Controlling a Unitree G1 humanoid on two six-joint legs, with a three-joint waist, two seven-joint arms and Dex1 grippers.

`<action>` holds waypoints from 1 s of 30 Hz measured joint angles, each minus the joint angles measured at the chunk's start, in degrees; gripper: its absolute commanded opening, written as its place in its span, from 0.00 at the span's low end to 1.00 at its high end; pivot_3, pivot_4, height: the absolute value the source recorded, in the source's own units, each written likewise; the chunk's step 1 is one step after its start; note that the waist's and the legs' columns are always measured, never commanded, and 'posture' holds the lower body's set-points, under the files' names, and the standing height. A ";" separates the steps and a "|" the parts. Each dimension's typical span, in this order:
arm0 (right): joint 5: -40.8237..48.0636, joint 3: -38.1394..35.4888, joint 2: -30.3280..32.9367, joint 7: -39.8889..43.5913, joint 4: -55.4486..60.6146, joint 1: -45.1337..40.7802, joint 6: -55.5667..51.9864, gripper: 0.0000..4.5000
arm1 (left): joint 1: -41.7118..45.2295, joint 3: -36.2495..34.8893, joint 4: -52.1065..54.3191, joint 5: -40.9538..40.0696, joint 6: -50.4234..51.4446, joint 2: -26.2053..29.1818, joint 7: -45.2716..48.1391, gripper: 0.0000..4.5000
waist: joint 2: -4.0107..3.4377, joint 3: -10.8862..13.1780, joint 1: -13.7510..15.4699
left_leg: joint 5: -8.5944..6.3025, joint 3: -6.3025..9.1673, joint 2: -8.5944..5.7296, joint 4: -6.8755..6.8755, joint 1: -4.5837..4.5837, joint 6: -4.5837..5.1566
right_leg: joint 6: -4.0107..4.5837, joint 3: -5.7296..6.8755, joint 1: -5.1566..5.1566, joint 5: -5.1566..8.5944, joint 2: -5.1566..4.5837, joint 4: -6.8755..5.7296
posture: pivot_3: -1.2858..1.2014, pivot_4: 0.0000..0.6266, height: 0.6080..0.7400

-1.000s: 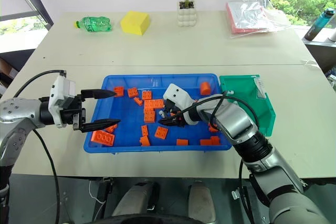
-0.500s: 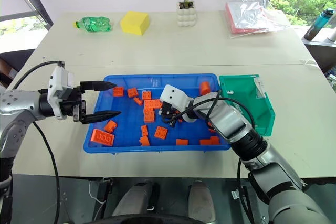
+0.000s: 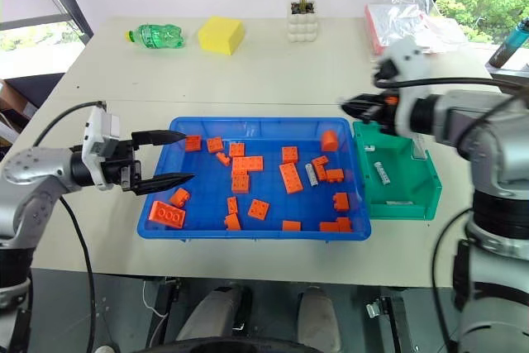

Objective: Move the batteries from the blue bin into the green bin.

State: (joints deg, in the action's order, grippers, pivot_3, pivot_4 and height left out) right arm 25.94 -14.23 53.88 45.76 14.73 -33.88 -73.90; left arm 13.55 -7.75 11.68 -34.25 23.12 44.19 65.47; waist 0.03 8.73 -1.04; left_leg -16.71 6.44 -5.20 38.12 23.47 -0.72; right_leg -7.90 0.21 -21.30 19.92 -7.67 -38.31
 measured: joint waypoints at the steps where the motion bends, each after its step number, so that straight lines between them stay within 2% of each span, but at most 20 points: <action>1: -0.29 -1.21 1.40 -0.02 -0.64 2.32 0.43 0.02 | -0.96 0.07 -0.05 0.05 0.02 0.01 -0.12 1.00 | 0.00 0.00 -0.11 | 0.00 -0.08 0.02 0.00 0.00 0.00 | 0.00 -0.01 -0.03 0.00 -0.01 0.00 | 0.52 0.24 0.90; 4: -0.42 -5.18 3.54 0.02 -0.43 9.87 1.92 0.02 | -1.83 -0.45 0.04 -0.12 0.14 0.38 -0.34 1.00 | -0.01 0.00 -0.28 | 0.01 -0.23 0.13 0.02 -0.03 0.00 | 0.00 -0.02 -0.03 0.00 0.03 0.01 | 0.52 0.24 0.90; 10: -0.13 -6.10 2.98 -1.03 1.10 16.99 6.67 0.69 | -1.42 -2.67 -1.85 0.04 -0.23 1.72 -0.34 1.00 | -0.02 0.00 -0.09 | 0.01 -0.26 0.11 0.05 -0.06 0.01 | -0.01 -0.02 -0.01 0.00 0.00 0.02 | 0.52 0.24 0.90; 11: -0.06 -5.86 3.02 -1.06 1.09 16.98 7.26 0.78 | -1.28 -2.67 -2.32 0.08 -0.27 1.74 -0.37 1.00 | -0.02 0.00 -0.07 | 0.01 -0.25 0.11 0.06 -0.06 0.00 | 0.00 -0.02 0.00 0.00 0.00 0.03 | 0.52 0.24 0.90; 15: 1.19 -4.78 3.08 -0.99 0.99 13.34 8.12 0.78 | 0.05 -2.73 -2.80 0.12 -0.47 1.73 -0.69 1.00 | -0.03 0.01 -0.01 | 0.01 -0.22 0.12 0.06 -0.05 0.00 | 0.00 -0.02 0.02 0.00 0.02 0.09 | 0.52 0.24 0.90; 18: 4.52 -2.15 0.60 -1.24 2.94 4.84 6.78 0.78 | 0.51 -2.58 -2.50 0.48 -1.16 1.59 -1.02 1.00 | -0.04 0.01 -0.51 | 0.01 -0.25 0.18 0.02 -0.05 -0.01 | 0.00 -0.02 -0.01 0.00 0.04 0.15 | 0.52 0.24 0.90; 20: 6.41 0.34 -0.55 -1.05 5.61 2.66 6.28 0.78 | 0.59 -2.50 -2.26 0.53 -1.17 1.40 -1.42 1.00 | -0.03 0.01 -0.52 | 0.01 -0.15 0.20 0.00 -0.05 -0.01 | 0.00 0.01 0.00 0.00 0.06 0.13 | 0.52 0.24 0.90; 27: 4.12 16.17 -3.96 -1.30 7.17 4.94 10.39 0.78 | -0.33 -2.57 0.09 0.48 -1.07 1.26 -2.85 1.00 | -0.01 0.01 0.22 | 0.01 -0.09 0.06 0.05 0.00 0.00 | -0.01 0.00 0.01 0.00 -0.01 0.12 | 0.52 0.24 0.90; 30: 1.74 19.79 -4.12 -1.68 6.32 5.50 13.14 0.78 | -0.48 -2.69 0.43 0.42 -1.03 1.26 -3.23 1.00 | -0.01 0.01 0.01 | 0.01 -0.09 0.07 0.05 0.00 0.00 | 0.00 0.01 0.00 0.00 0.01 0.12 | 0.52 0.24 0.90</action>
State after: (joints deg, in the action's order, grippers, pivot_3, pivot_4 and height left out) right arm 27.68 5.55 49.76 44.08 21.04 -28.38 -60.76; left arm 13.07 -10.44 12.11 -33.83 22.09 45.45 62.24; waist 0.02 8.74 -1.02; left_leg -16.70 6.34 -5.12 38.17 23.47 -0.72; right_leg -7.90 0.22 -21.30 19.92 -7.66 -38.19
